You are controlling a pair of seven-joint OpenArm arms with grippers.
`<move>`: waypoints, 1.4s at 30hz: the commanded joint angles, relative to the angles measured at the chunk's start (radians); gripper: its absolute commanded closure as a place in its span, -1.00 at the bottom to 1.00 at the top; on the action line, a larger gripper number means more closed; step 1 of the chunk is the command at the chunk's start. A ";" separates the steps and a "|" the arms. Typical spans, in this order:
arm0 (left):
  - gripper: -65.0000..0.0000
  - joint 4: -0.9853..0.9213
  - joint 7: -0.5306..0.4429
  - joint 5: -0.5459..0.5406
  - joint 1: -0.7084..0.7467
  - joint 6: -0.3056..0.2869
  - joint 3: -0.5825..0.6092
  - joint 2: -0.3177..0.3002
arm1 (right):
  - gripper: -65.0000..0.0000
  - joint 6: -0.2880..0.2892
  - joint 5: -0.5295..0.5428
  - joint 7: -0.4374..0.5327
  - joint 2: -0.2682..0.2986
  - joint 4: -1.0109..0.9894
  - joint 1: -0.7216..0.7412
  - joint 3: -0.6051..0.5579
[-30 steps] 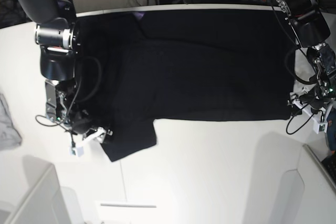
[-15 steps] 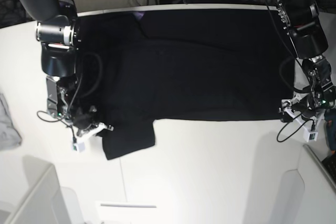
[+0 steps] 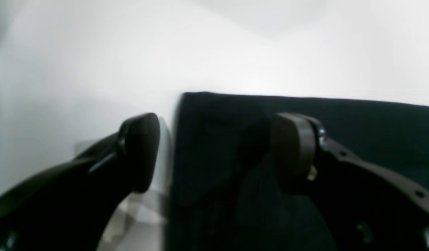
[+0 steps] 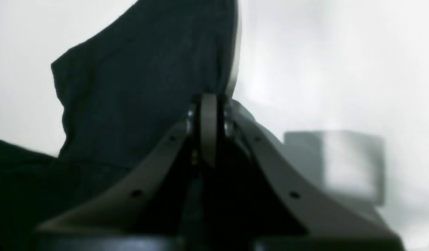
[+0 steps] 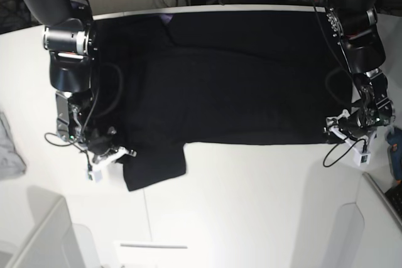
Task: Fold the T-shirt properly
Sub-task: 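Grasp the hem corners with both grippers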
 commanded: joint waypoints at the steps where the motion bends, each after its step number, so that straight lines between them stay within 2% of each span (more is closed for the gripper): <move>1: -0.48 0.015 -0.015 -0.009 -0.024 -0.001 -0.002 -0.013 | 1.00 -0.015 -0.037 -0.069 0.000 -0.006 0.000 -0.007; 12: -0.46 -0.027 -0.015 -0.009 -0.026 -0.001 -0.002 0.007 | 1.00 -0.015 -0.037 -0.071 0.000 -0.006 0.000 -0.007; 14: -0.39 -0.031 -0.015 -0.009 -0.026 -0.001 -0.007 0.007 | 1.00 -0.015 -0.037 -0.071 0.000 -0.006 0.000 -0.007; 16: -0.21 -0.033 -0.015 -0.009 -0.026 -0.001 -0.007 0.007 | 1.00 -0.015 -0.037 -0.071 0.000 -0.006 0.000 -0.007; 26: 0.96 -0.033 -0.015 -0.008 -0.013 -0.001 -0.001 0.009 | 1.00 -0.015 -0.037 -0.065 0.001 -0.003 -0.002 -0.007; 27: 1.00 -0.033 -0.015 -0.008 -0.013 -0.001 -0.001 0.009 | 1.00 -0.015 -0.037 -0.065 0.001 0.007 -0.002 -0.007; 34: 1.00 -0.016 -0.015 -0.017 -0.013 -0.007 -0.007 0.003 | 1.00 -0.017 -0.037 -0.072 0.001 0.249 -0.075 -0.005; 42: 1.00 0.237 -0.009 -0.019 0.097 -0.007 -0.013 0.012 | 1.00 -0.017 -0.037 -0.115 0.003 0.349 -0.092 -0.002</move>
